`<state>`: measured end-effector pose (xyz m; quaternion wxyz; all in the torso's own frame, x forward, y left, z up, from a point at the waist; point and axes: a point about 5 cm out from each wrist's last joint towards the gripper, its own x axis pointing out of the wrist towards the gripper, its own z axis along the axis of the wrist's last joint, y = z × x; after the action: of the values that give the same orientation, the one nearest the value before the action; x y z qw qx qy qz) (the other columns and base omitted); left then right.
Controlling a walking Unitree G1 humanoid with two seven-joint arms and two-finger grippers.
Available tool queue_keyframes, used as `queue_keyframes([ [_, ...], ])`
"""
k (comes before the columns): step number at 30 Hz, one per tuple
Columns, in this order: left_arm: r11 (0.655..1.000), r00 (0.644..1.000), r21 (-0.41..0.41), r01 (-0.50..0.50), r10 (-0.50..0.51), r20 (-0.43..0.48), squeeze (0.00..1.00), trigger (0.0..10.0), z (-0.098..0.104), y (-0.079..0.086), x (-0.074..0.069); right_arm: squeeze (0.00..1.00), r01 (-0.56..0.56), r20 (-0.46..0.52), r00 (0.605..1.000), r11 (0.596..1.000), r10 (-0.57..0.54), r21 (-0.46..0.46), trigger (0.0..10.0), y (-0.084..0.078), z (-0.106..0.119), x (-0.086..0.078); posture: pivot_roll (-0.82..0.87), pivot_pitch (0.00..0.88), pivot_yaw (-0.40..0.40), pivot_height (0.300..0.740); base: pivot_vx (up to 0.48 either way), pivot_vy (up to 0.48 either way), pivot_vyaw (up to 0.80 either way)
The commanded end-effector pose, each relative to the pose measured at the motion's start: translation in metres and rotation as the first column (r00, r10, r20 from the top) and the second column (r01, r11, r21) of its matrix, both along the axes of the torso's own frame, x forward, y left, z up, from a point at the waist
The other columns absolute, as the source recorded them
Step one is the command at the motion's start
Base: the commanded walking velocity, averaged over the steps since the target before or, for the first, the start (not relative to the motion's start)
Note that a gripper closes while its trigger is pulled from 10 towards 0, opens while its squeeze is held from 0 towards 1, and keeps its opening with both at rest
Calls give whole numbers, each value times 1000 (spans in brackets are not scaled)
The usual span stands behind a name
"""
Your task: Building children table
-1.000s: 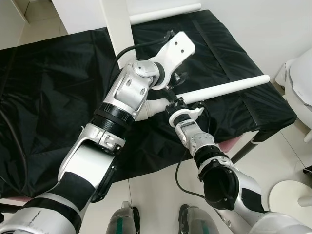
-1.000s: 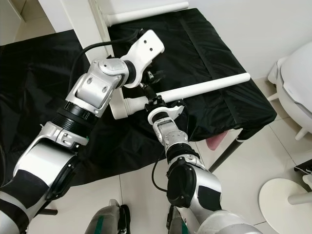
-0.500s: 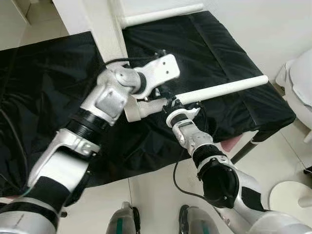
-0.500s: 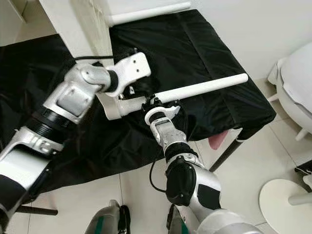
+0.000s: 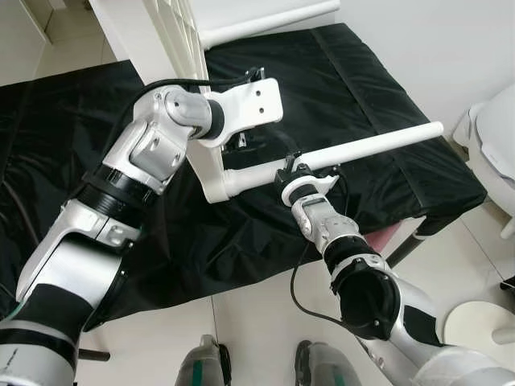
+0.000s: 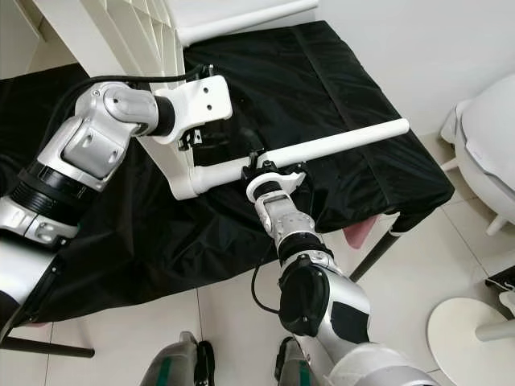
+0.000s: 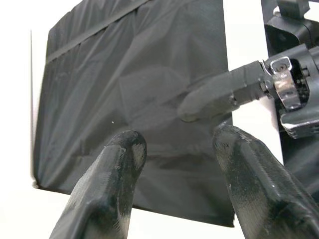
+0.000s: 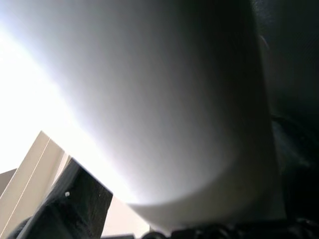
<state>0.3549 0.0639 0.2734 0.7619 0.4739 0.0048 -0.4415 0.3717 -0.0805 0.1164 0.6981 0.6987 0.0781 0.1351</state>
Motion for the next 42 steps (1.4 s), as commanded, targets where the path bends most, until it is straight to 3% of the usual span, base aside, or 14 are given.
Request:
queue_keyframes([
  [1,1000,1000,18,16,-16,8,0,10000,3,-2,-2,1000,-14,8,1000,1000,14,19,10000,6,5,1,37,80,94,740,0,0,0],
  [3,998,999,45,39,-39,-3,0,10000,1,-4,-4,1000,-14,7,1000,1000,14,18,10000,6,5,1,37,81,95,740,0,0,0],
  [4,992,997,101,70,-68,-27,0,10000,-10,-3,-7,1000,-13,6,1000,1000,13,17,10000,6,4,1,37,81,96,740,0,0,0],
  [6,992,997,101,70,-68,-27,0,10000,-10,-3,-7,1000,-13,6,1000,1000,13,17,10000,6,4,1,37,81,96,740,0,0,0],
  [9,971,992,213,110,-95,-81,0,10000,-35,0,-12,1000,-10,6,1000,1000,9,18,10000,5,4,1,41,84,97,740,0,0,0],
  [12,962,990,248,117,-92,-109,0,10000,-46,1,-12,1000,-10,9,1000,1000,10,17,10000,5,4,1,43,88,99,740,0,0,0],
  [14,957,988,277,85,-44,-150,0,10000,-66,0,-8,1000,-14,22,1000,1000,14,21,10000,7,7,2,44,94,102,740,0,0,0],
  [21,956,984,292,28,26,-178,0,10000,-87,-8,1,1000,-13,41,999,1000,12,23,10000,6,9,1,38,113,116,740,0,0,0],
  [30,960,983,278,-21,70,-169,0,10000,-95,-18,6,1000,-9,57,998,999,7,39,10000,6,9,-3,32,130,120,740,0,0,0],
  [31,962,983,272,-37,84,-164,0,10000,-98,-22,7,929,-11,66,998,999,8,49,10000,6,10,-5,31,134,119,740,0,0,0],
  [32,963,983,265,-52,96,-157,0,10000,-99,-25,9,82,-19,76,997,998,15,60,10000,7,11,-10,28,137,118,740,0,0,0],
  [35,964,983,260,-60,103,-152,0,10000,-99,-27,10,82,-26,83,996,998,20,65,10000,7,12,-13,27,138,117,740,0,0,0],
  [36,965,982,251,-74,115,-153,0,10000,-99,-28,12,0,-32,90,996,997,25,70,10000,6,13,-18,22,142,114,740,0,0,0],
  [42,969,978,215,-121,153,-139,0,10000,-95,-33,19,0,-53,144,988,998,48,33,10000,-3,25,-44,-1,142,113,740,0,0,0],
])
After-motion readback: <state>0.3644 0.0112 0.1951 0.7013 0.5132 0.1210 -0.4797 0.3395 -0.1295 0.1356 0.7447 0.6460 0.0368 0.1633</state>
